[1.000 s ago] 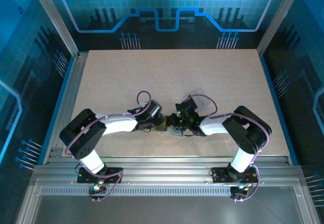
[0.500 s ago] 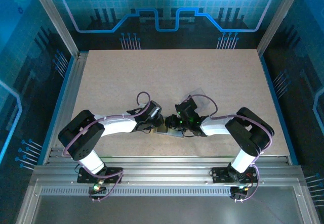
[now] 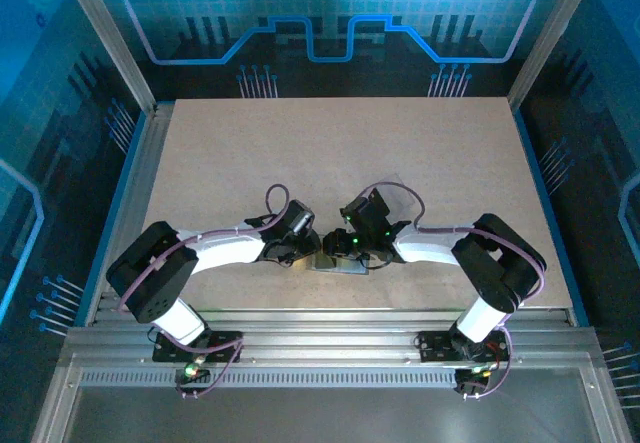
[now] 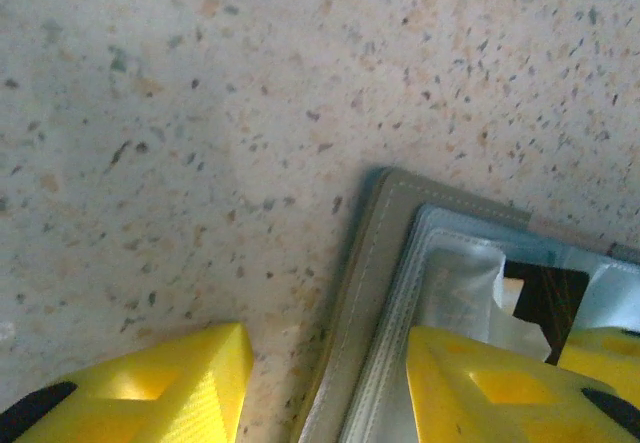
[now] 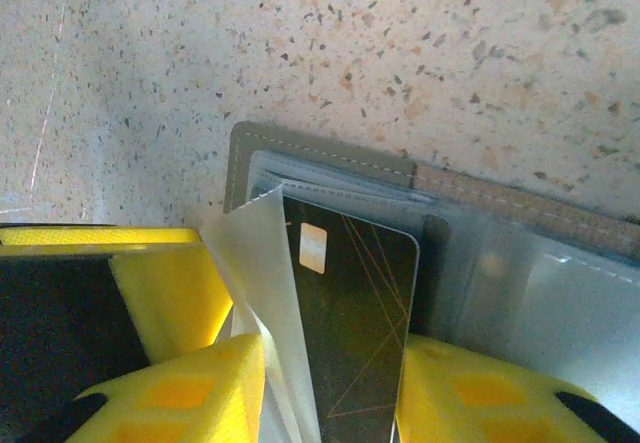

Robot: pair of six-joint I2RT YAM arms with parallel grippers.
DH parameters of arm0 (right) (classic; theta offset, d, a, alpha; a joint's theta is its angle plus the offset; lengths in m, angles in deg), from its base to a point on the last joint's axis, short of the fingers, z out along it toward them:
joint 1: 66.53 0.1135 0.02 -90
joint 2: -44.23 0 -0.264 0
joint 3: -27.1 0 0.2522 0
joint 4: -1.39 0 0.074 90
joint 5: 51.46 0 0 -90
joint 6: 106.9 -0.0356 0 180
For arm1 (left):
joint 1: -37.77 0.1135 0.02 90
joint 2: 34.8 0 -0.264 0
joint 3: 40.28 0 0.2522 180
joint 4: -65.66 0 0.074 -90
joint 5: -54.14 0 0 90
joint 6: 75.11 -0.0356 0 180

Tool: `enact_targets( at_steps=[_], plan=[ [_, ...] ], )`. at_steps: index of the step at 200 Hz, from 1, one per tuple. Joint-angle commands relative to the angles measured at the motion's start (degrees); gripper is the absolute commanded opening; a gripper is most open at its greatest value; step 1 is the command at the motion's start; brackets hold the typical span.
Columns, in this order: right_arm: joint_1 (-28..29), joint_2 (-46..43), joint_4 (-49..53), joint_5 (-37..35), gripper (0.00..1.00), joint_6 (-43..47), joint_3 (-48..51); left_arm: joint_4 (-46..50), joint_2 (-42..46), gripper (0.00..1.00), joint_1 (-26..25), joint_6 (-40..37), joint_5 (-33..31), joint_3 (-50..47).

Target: Put the credit cards into the card holder

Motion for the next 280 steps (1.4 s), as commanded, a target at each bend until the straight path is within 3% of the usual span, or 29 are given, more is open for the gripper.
enact_targets(
  at_steps=[1, 108, 238, 280],
  plan=[
    [1.1, 0.5, 2.2, 1.8, 0.43, 1.0, -2.4, 9.1, 0.2, 0.48, -0.2, -1.0, 7.1, -2.1],
    [1.5, 2.8, 19.1, -0.2, 0.45, 7.8, -15.0, 9.8, 0.4, 0.48, 2.4, -3.5, 8.3, -0.8],
    [1.7, 10.0, 14.1, 8.1, 0.44, 3.4, -14.2, 10.3, 3.4, 0.48, 4.7, -4.1, 9.1, -1.5],
    [1.2, 9.8, 11.7, 9.1, 0.46, 2.4, -12.7, 6.3, 7.2, 0.48, 7.1, -2.3, 13.3, -4.6]
  ],
)
